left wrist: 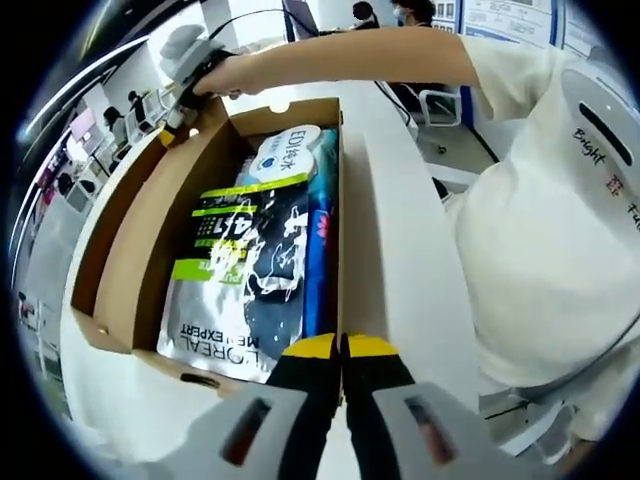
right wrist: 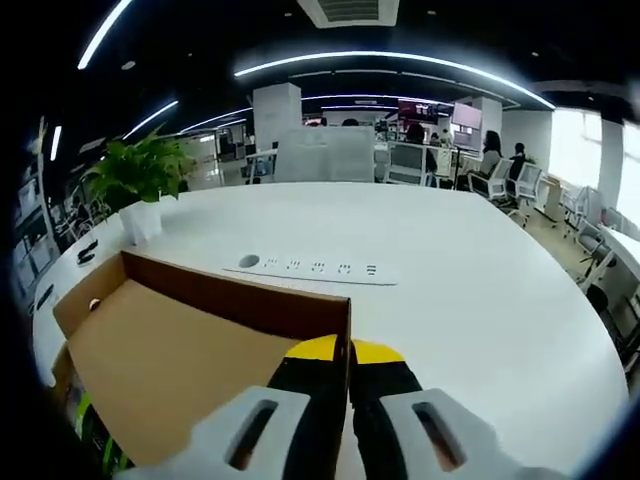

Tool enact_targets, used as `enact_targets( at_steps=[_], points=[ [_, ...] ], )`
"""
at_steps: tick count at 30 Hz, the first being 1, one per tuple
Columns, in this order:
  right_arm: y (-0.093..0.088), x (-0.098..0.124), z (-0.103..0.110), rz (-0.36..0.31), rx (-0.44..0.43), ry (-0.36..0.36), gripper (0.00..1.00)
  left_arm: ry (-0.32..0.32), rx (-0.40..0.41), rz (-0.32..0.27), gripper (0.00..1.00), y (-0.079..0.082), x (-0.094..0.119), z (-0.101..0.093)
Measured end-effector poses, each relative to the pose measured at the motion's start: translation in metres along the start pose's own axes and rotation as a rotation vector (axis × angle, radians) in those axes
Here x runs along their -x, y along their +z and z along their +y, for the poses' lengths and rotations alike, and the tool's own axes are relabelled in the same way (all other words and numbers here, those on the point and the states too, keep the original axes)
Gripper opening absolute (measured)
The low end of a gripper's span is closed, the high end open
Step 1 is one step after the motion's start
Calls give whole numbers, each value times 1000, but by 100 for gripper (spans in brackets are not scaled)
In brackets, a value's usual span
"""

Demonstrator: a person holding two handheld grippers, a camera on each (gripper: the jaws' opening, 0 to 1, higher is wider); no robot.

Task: Operate the shoe box by opening the lid, removing the specified soft item, and placing it in the target area until the item is outside and the box remains undamaged.

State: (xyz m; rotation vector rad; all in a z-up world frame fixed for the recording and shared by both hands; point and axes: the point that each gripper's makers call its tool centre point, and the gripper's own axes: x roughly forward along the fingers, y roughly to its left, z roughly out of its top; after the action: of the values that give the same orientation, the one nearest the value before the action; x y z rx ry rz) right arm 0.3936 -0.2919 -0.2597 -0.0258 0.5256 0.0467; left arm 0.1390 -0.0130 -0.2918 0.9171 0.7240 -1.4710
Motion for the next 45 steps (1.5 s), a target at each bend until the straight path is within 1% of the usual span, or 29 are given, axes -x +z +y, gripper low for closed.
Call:
enact_targets(
  at_steps=[3, 8, 11, 14, 17, 18, 22, 26, 27, 28, 31, 34, 36, 38, 41, 45],
  points=[
    [-3, 0, 2, 11, 4, -1, 1, -2, -2, 11, 1, 0, 0, 0],
    [-4, 3, 0, 10, 18, -5, 1, -1, -1, 19, 1, -1, 0, 0],
    [-4, 1, -1, 13, -28, 17, 1, 5, -4, 21, 1, -1, 0, 0],
    [-3, 0, -1, 7, -42, 20, 1, 7, -6, 17, 1, -1, 0, 0],
    [-1, -1, -1, -11, -8, -3, 1, 9, -4, 16, 1, -1, 0, 0],
    [-3, -3, -1, -1, 61, -16, 2, 9, -2, 17, 1, -1, 0, 0],
    [-3, -2, 0, 6, 34, -10, 2, 12, -6, 20, 1, 0, -1, 0],
    [-1, 1, 1, -2, 64, 1, 3, 10, -6, 24, 1, 0, -1, 0],
    [1, -1, 1, 1, 86, 12, 4, 10, -6, 25, 1, 0, 0, 0],
    [3, -3, 0, -3, 88, 11, 4, 10, -7, 25, 1, 0, 0, 0],
    [6, -2, 1, -12, 114, 18, 5, 11, -9, 24, 1, 0, 0, 0],
    [14, -5, -2, -23, 99, 28, 6, 11, -8, 25, 1, 0, 0, 0],
    [18, -1, 1, -41, 80, 35, 6, 12, -9, 27, 1, 0, 0, 0],
    [33, 4, -6, -85, 58, 40, 6, 15, -12, 28, 1, 0, 0, 0],
    [41, 13, -9, -99, 56, 52, 7, 17, -13, 28, 1, 0, 0, 1],
    [49, 24, -10, -125, 52, 70, 11, 21, -13, 25, 1, 0, 0, 1]
  ],
)
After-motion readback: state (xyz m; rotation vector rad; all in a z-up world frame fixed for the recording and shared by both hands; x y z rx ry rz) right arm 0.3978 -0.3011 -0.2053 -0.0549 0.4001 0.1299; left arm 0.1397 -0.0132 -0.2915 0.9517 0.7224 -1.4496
